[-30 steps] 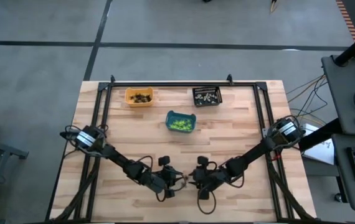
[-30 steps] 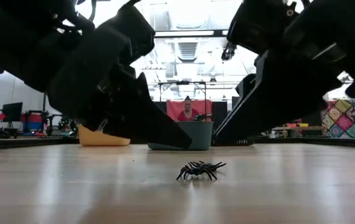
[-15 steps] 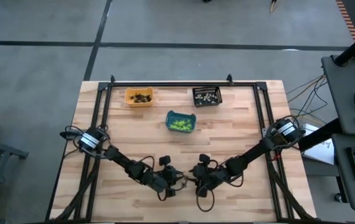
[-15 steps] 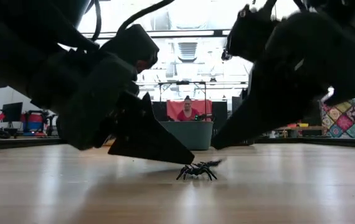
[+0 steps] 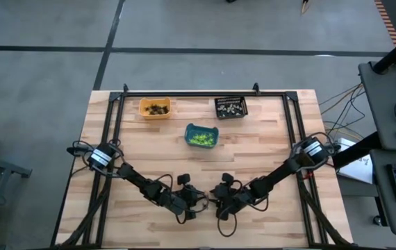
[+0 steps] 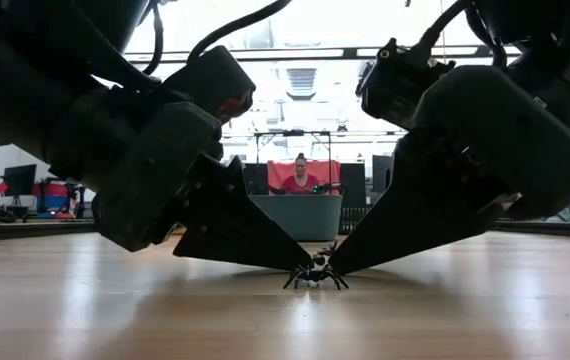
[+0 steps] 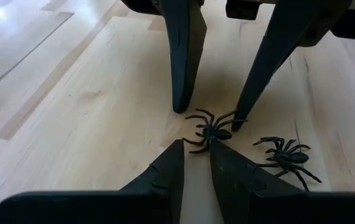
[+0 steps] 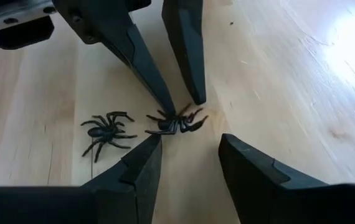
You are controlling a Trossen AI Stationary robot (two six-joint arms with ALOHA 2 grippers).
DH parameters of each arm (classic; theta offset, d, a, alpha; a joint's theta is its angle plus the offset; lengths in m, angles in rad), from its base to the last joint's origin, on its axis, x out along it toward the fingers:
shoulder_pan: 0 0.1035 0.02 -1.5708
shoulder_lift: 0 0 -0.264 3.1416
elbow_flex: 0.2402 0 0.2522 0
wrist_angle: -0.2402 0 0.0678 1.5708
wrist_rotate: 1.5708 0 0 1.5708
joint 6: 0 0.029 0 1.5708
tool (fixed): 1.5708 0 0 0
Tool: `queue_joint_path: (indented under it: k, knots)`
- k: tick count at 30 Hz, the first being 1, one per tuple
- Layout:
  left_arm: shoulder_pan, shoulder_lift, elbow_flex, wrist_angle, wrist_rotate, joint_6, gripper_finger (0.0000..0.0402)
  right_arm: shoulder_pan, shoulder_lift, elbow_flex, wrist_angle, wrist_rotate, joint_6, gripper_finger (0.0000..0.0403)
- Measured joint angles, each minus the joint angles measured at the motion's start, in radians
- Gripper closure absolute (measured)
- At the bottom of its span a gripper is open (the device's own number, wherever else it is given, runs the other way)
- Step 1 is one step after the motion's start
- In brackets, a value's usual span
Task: Sort Halloween decoration
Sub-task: Put the black spider toy into the yellow bin
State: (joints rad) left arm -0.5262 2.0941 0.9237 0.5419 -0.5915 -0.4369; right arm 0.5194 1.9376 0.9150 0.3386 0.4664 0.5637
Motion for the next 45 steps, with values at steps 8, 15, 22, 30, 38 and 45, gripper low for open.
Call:
queue_joint_path:
  k: [8, 15, 22, 30, 38, 45]
  knots:
    - [0.0, 0.0, 0.0, -0.001, 0.0, -0.018, 0.034, -0.002, 0.003, 0.005, 0.02, -0.005, -0.105, 0.0248]
    - [0.0, 0.0, 0.0, -0.001, 0.0, -0.018, 0.034, -0.002, 0.004, 0.019, 0.019, -0.003, -0.272, 0.0267]
    - [0.0, 0.0, 0.0, 0.0, 0.0, -0.018, 0.034, -0.005, 0.005, 0.032, 0.016, -0.004, -0.338, 0.03]
    - [0.0, 0.0, -0.001, 0.004, 0.0, -0.028, 0.034, -0.005, 0.005, 0.035, 0.016, -0.007, -0.367, 0.0363]
    - [-0.003, -0.006, 0.01, -0.023, 0.005, -0.02, 0.034, -0.005, 0.005, 0.056, 0.01, -0.033, -0.403, 0.0394]
    - [-0.016, -0.063, 0.003, -0.176, -0.004, -0.044, 0.034, -0.005, 0.002, 0.059, 0.011, -0.032, -0.381, 0.0394]
